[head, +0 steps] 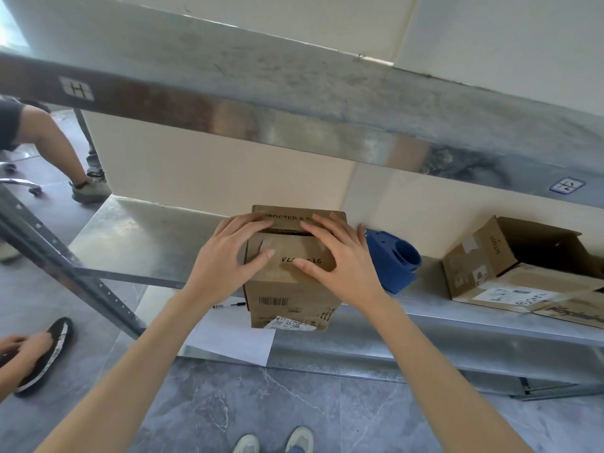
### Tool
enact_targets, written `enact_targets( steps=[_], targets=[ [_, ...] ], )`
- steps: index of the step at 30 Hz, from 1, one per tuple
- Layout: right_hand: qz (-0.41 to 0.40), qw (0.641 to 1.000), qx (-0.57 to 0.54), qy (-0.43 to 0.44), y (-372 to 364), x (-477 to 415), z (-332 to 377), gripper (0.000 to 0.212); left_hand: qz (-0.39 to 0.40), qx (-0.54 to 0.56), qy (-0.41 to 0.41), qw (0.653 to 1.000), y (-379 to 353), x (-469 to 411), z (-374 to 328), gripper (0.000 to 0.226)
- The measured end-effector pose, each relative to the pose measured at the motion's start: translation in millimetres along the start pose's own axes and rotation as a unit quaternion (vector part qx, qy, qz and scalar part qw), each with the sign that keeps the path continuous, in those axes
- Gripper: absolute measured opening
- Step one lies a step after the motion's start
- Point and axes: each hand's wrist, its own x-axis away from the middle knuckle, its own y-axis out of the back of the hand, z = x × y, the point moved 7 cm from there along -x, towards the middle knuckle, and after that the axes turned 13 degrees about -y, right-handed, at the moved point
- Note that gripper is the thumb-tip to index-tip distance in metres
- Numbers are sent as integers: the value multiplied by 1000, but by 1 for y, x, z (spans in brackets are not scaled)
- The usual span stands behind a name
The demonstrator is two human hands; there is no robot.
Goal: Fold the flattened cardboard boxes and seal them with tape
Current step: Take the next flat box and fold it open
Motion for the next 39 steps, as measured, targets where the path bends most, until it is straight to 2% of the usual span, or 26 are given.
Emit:
enact_targets(
  steps=[5, 9, 12, 14, 20, 24, 27, 29, 35, 39],
  targets=[
    [-41, 999, -3, 22, 14, 1, 4, 61, -20, -11, -12, 1000, 2, -1, 0, 55],
    [-60, 997, -41, -25, 17, 3, -10, 62, -20, 26, 7, 999, -2, 0, 4, 60],
    [-15, 989, -117, -90, 10, 8, -28, 69, -28, 82, 52, 995, -8, 5, 13, 58],
    [14, 986, -134, -103, 6, 11, -33, 70, -26, 107, 71, 991, -12, 9, 16, 57],
    [56, 980, -124, -147, -2, 11, -44, 63, -11, 136, 68, 988, -15, 7, 16, 60],
    [71, 969, -165, -172, -5, 15, -48, 71, -5, 155, 72, 985, -17, 6, 16, 56],
    [87, 959, -195, -185, -8, 15, -47, 69, 4, 159, 80, 984, -20, 6, 16, 53],
    [76, 959, -202, -184, -7, 15, -46, 64, -6, 164, 78, 983, -19, 6, 16, 51],
    [-34, 960, -232, -153, 16, 15, -39, 57, -55, 171, 24, 983, 3, -17, 8, 48],
    [-46, 961, -238, -133, 18, 2, -31, 58, -61, 180, 27, 981, 2, -26, 15, 49]
  ],
)
